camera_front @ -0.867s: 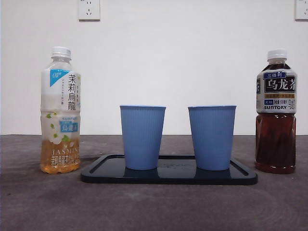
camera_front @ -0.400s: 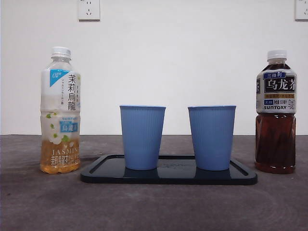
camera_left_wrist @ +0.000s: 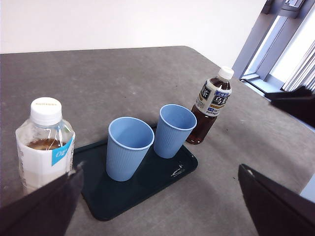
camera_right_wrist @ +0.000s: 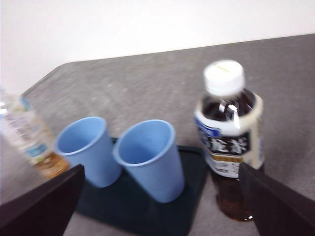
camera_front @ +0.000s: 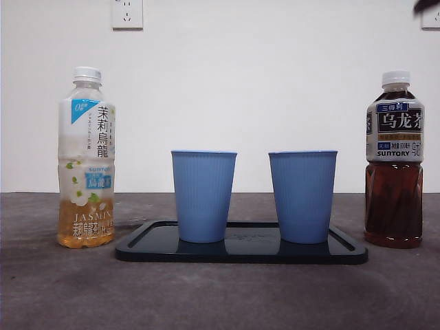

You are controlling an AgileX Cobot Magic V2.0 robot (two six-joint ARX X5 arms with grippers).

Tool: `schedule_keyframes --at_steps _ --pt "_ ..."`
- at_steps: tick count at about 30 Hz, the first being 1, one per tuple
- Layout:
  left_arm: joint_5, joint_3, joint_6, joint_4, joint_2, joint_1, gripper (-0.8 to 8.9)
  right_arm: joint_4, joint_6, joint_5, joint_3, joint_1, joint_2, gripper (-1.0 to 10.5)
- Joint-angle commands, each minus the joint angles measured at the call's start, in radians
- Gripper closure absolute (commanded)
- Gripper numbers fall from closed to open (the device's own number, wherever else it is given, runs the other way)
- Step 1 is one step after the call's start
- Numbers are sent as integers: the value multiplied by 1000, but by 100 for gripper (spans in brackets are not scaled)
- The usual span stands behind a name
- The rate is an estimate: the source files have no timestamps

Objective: Pour the drink into the cup

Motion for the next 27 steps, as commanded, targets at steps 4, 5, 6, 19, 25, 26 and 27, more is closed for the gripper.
schedule_keyframes --at_steps 4,5,6,19,25,26,27 --pt "5 20 12 12 5 -5 315 305 42 80 -148 6 124 447" --pt "5 20 12 12 5 -5 315 349 42 87 -164 8 152 447" --pt "4 20 12 12 5 -5 315 410 38 88 -183 11 192 447" --pt "4 20 12 11 5 -5 315 922 -64 163 -208 29 662 447" --pt "4 19 12 11 9 -5 315 1105 -63 167 -206 29 824 448" --pt "4 19 12 11 12 -5 315 1125 -63 167 -204 29 845 450" --pt "4 19 12 11 13 -5 315 1146 -64 172 -200 29 869 458"
